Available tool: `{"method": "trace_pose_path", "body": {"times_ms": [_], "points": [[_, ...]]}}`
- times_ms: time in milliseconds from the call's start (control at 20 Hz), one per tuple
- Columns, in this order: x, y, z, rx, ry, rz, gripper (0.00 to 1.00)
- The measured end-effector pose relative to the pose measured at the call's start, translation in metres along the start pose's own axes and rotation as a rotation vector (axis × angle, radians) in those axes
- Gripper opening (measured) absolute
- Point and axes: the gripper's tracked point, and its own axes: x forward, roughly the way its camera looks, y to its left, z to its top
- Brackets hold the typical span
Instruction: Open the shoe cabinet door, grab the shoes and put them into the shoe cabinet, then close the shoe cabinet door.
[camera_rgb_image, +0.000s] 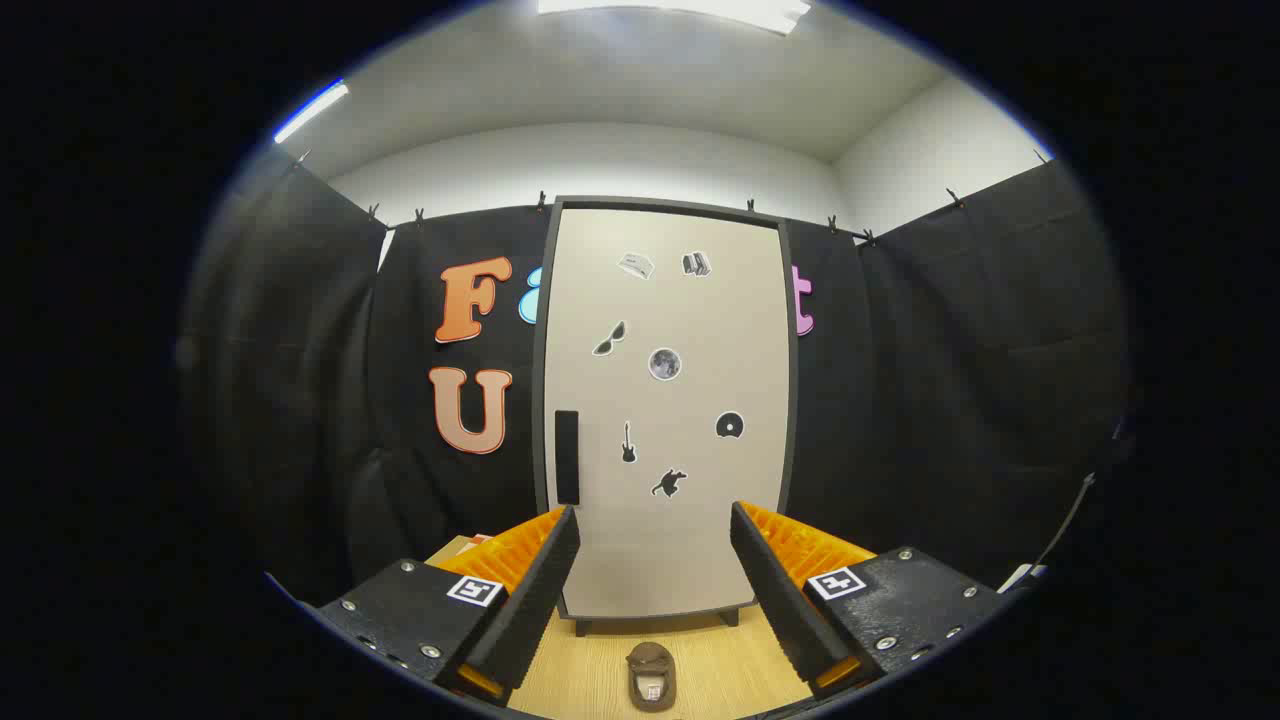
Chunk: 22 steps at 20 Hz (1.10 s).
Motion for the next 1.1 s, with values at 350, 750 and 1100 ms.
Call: {"method": "trace_pose_path", "body": {"times_ms": [350, 750, 1100], "points": [[-0.002, -0.002, -0.002, 0.0, 0.008, -0.011, 0.95], [-0.005, 0.002, -0.005, -0.016, 0.017, -0.025, 0.95], [-0.002, 0.018, -0.006, -0.001, 0.02, -0.013, 0.95]]}}
